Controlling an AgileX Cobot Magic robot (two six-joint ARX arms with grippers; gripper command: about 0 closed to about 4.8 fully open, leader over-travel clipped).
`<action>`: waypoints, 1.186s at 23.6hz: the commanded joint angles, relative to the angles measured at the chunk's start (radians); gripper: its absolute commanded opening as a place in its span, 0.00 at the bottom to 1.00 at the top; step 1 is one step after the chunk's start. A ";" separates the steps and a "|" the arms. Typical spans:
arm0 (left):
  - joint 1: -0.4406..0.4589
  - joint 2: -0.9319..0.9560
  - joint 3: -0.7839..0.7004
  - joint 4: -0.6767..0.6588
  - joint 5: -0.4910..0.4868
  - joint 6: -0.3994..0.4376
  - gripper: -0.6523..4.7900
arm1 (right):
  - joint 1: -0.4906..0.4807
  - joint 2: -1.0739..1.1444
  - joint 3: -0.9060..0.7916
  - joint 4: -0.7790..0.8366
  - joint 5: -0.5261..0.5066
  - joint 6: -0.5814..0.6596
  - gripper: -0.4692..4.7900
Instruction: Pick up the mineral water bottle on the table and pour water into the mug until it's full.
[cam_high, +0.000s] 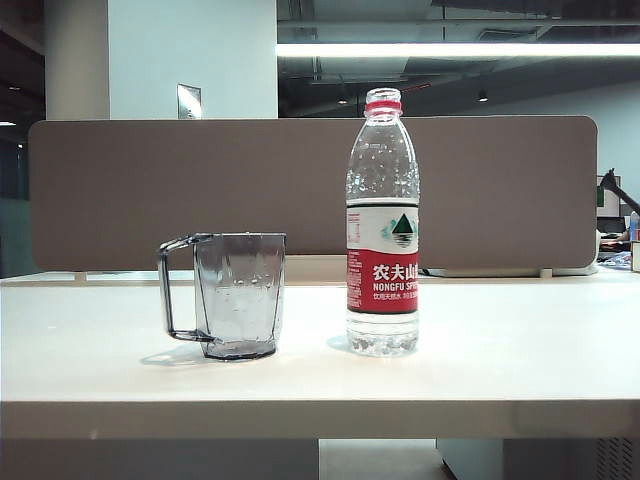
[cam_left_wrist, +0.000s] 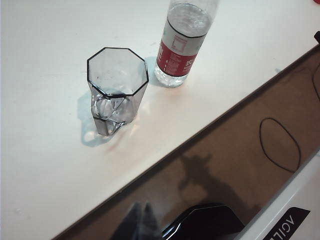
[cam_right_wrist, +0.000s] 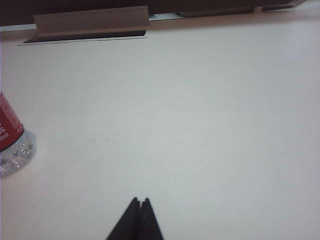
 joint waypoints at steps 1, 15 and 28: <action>-0.001 -0.002 0.005 0.007 0.003 0.000 0.11 | 0.000 -0.001 -0.007 0.036 0.060 -0.001 0.08; -0.001 -0.002 0.005 0.007 0.003 0.000 0.11 | 0.001 0.071 0.515 0.281 0.244 -0.245 0.08; -0.001 -0.002 0.005 0.007 0.003 0.000 0.11 | 0.001 0.865 1.307 0.624 0.236 -0.311 0.08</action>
